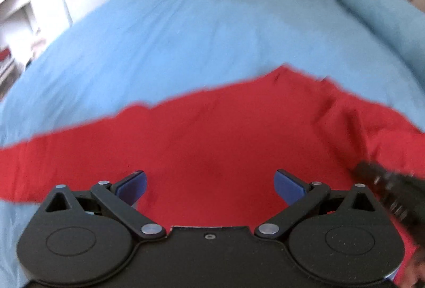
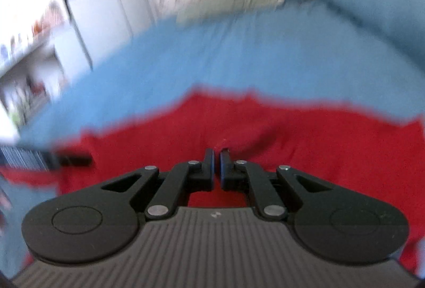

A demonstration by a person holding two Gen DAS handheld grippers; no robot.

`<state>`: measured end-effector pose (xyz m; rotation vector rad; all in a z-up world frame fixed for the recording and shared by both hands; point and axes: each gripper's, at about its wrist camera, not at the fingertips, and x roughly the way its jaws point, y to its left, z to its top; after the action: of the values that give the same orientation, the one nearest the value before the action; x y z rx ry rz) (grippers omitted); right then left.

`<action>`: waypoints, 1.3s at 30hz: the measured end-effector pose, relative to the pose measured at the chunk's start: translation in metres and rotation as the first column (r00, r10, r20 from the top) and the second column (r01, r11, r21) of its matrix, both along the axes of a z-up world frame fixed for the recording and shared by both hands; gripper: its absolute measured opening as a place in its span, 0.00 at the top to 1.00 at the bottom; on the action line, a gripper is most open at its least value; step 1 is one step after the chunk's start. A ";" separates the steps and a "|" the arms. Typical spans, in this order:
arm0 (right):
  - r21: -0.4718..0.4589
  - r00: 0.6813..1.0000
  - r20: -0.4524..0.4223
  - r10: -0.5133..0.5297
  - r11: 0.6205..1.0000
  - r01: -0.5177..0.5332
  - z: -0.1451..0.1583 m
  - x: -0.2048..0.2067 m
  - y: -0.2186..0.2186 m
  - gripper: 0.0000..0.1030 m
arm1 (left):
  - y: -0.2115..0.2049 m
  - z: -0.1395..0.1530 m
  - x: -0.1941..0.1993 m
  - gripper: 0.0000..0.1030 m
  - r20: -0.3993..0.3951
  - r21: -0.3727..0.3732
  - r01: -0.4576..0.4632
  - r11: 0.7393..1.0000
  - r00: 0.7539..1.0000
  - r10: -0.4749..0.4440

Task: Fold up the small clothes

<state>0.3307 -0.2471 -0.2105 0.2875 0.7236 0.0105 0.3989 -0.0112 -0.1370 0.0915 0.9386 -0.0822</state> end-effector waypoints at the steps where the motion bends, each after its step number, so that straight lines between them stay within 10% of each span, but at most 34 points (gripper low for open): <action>1: 0.001 1.000 -0.022 0.003 1.000 -0.003 -0.011 -0.002 0.007 0.81 | 0.004 -0.005 -0.001 0.00 -0.015 -0.007 0.001 1.000 1.000 -0.001; 4: -0.003 1.000 -0.014 -0.021 1.000 0.021 -0.027 -0.015 0.011 0.74 | 0.004 -0.012 -0.001 0.00 -0.035 -0.030 0.026 0.999 0.999 -0.027; 9: -0.059 0.998 0.058 0.010 0.998 -0.006 -0.004 -0.049 0.006 0.03 | -0.036 -0.003 0.000 0.00 0.012 -0.074 0.135 0.988 0.991 -0.135; 16: -0.237 1.000 0.024 -0.021 0.971 0.026 0.007 -0.087 -0.020 0.03 | -0.128 0.000 0.006 0.00 0.060 -0.102 0.315 0.944 0.949 -0.310; 22: -0.223 0.999 0.005 -0.048 0.974 0.048 0.002 -0.111 -0.044 0.03 | -0.185 -0.025 0.017 0.17 0.077 0.026 0.404 0.914 0.911 -0.405; 29: -0.185 0.998 -0.004 -0.063 0.981 0.062 -0.004 -0.104 -0.049 0.03 | -0.196 -0.046 0.040 0.36 -0.003 -0.033 0.407 0.913 0.913 -0.407; 35: -0.166 0.998 -0.003 -0.062 0.984 0.060 -0.002 -0.105 -0.049 0.03 | -0.184 -0.037 0.053 0.93 -0.030 -0.123 0.369 0.921 0.927 -0.375; 39: -0.155 0.998 -0.005 -0.063 0.986 0.062 0.002 -0.103 -0.052 0.03 | -0.156 -0.017 0.053 0.95 0.032 -0.129 0.310 0.942 0.951 -0.308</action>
<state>0.2279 -0.2987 -0.2085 0.1617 0.7205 -0.1066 0.4517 -0.1670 -0.1538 0.1160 0.8987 -0.4343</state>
